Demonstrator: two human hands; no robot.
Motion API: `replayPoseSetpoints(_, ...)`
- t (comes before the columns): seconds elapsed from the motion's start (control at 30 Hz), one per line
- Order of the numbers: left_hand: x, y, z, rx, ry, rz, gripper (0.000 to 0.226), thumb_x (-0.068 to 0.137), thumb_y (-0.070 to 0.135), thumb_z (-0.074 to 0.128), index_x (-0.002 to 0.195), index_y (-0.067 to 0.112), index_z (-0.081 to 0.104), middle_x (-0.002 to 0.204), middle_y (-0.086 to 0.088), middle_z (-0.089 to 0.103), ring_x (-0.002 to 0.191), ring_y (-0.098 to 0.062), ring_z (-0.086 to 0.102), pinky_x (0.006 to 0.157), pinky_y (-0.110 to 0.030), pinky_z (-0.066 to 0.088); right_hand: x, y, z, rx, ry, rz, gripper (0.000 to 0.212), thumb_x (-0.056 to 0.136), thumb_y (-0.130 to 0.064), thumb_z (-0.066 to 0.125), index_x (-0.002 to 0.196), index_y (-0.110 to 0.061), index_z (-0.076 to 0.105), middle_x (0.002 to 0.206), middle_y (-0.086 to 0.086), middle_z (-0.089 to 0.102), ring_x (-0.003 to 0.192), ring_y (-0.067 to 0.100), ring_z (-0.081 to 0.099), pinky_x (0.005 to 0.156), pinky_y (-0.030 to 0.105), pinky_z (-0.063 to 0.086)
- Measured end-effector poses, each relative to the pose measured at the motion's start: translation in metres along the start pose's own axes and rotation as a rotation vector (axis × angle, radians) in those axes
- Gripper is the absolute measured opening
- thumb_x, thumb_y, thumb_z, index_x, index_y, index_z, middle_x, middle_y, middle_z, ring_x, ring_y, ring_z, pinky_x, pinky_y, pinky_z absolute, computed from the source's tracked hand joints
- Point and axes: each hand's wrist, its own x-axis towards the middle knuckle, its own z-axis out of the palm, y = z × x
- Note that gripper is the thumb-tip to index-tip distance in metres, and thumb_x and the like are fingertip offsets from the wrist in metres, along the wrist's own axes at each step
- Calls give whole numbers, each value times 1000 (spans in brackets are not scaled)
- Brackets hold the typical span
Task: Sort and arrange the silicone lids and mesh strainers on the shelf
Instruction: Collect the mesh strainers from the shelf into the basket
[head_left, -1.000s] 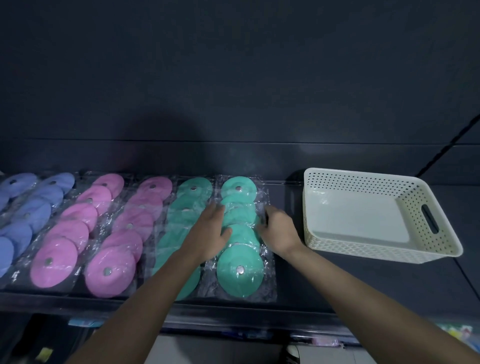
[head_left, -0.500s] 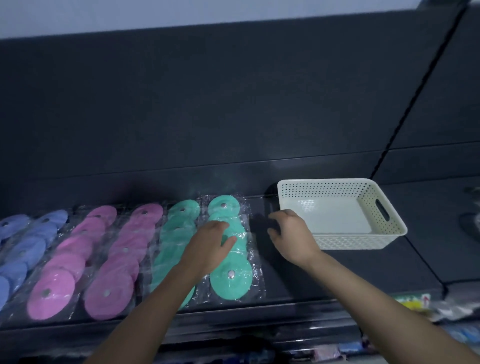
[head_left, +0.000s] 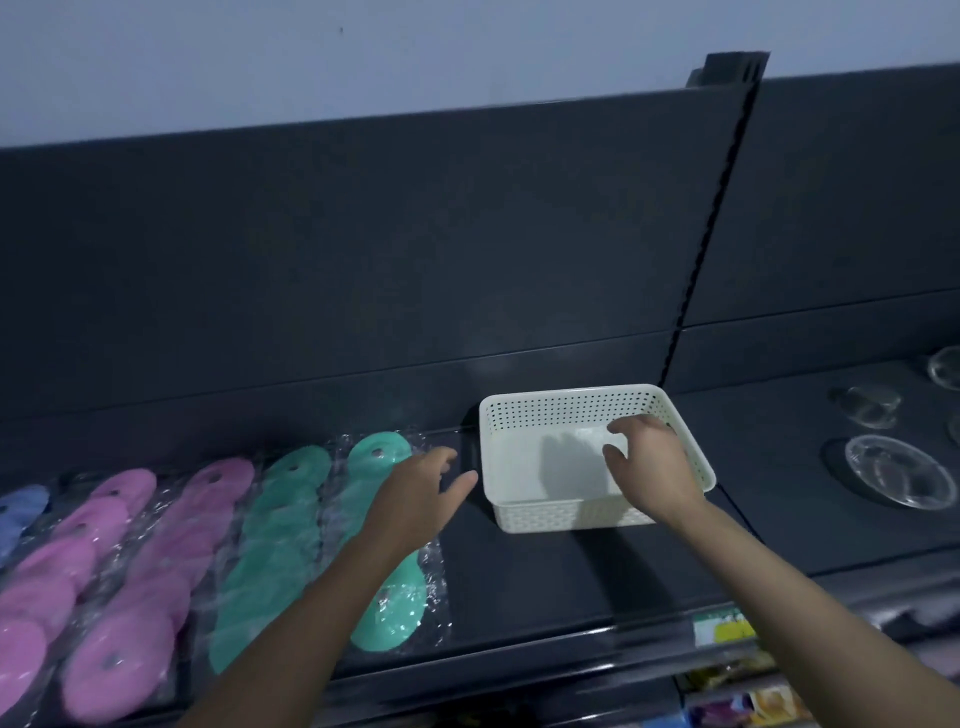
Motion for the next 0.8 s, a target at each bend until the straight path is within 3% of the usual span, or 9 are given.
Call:
replayPoseSetpoints(0.1,17,16,16,-86,-5,-116,55,89,39,59,136,13,44,120,-5,62,97,-13,59,88,-27,45,18,33,-9,-66,-17,68,35,89,-17,55,123,-5,58,127,14,54,115,35,49,93,42,46)
replayPoseSetpoints(0.2,31,27,32,-136,-3,-208,60,92,34,57,142,9,35,124,-7,59,105,-18,58,86,-26,41,36,59,-12,-81,-73,129,30,87,-15,54,114,-3,56,118,18,53,109,40,47,88,44,46)
replayPoseSetpoints(0.3,41,32,47,-121,-3,-262,62,92,31,56,144,6,32,120,-7,62,109,-23,59,89,-31,44,51,79,-9,-25,-102,136,17,86,-13,52,101,-7,48,104,13,51,93,33,49,68,36,42)
replayPoseSetpoints(0.37,45,34,57,-105,-4,-304,60,92,31,55,142,6,34,120,-9,63,109,-27,59,89,-35,46,59,89,-5,39,-123,142,18,87,-10,49,105,-7,46,98,8,50,82,26,47,58,31,34)
replayPoseSetpoints(0.47,51,38,69,-83,21,-358,36,92,30,55,120,7,49,108,-7,63,91,-22,58,70,-28,38,66,101,-2,126,-132,173,5,92,-10,43,95,-7,46,87,5,53,75,25,50,54,31,33)
replayPoseSetpoints(0.57,51,41,79,-59,67,-393,22,92,27,55,93,7,49,87,-5,58,76,-20,52,61,-30,32,66,111,0,165,-135,202,19,97,-15,38,83,-6,46,77,3,52,71,23,52,51,31,34)
replayPoseSetpoints(0.8,49,48,88,-44,168,-402,23,90,23,58,83,5,46,73,1,52,62,-10,47,51,-26,31,64,115,2,325,-71,215,27,100,-17,32,81,-5,46,76,4,55,64,17,51,49,29,36)
